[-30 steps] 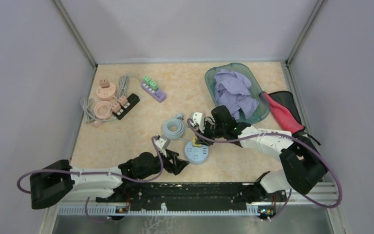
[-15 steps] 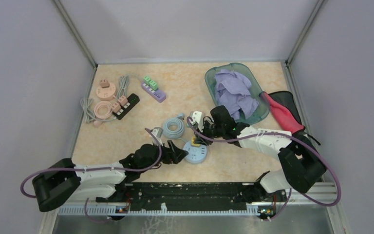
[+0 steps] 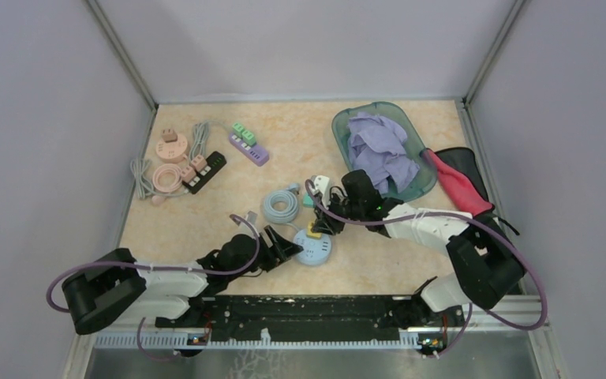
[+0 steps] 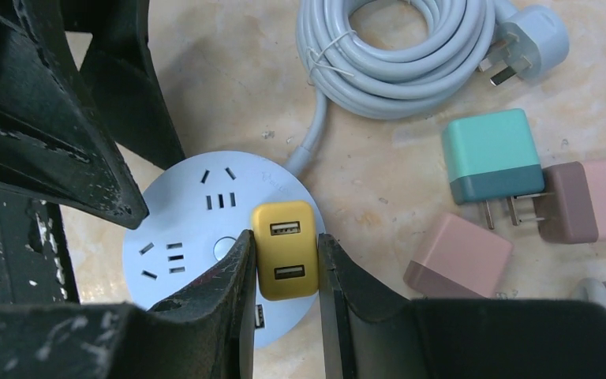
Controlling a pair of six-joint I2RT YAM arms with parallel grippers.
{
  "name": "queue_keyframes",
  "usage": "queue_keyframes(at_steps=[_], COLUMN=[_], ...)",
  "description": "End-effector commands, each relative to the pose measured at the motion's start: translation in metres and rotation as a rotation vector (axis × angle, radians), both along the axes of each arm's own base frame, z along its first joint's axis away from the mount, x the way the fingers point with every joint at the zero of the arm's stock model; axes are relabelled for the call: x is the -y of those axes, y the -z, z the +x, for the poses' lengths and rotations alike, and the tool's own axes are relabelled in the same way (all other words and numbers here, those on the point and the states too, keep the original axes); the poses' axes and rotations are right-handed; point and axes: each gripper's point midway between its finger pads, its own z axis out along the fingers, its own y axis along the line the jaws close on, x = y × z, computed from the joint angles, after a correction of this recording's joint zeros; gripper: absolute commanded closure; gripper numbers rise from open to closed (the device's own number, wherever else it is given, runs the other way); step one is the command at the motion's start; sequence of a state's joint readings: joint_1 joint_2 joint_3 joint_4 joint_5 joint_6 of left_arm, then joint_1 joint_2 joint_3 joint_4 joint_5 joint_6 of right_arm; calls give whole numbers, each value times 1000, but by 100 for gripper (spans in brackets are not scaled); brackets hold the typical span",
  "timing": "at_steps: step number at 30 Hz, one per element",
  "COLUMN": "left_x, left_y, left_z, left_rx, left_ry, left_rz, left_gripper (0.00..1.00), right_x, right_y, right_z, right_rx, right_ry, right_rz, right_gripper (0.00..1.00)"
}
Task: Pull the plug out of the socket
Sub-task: Remove the plug from the socket.
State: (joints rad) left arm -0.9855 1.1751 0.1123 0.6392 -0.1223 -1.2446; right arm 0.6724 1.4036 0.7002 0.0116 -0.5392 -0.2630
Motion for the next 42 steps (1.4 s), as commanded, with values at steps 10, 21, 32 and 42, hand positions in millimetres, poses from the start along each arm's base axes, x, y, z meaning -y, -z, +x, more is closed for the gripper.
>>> queue_keyframes(at_steps=[10,21,32,42], left_x=[13,13,13,12], left_y=[0,-2,5,6], left_z=[4,13,12,13], left_rx=[-90,-90,-92,-89], left_ry=[-40,-90,-71,-77], left_rz=[-117,-140,-126,-106], left_gripper=[37,54,100,100], right_x=[-18,-22,-22,-26], right_y=[-21,-21,-10,-2], right_z=[11,3,-2,-6], right_rx=[-64,-97,-88,-76], right_ry=[21,-13,-65,-85], right_rz=[134,158,96,42], right_gripper=[100,100,91,64])
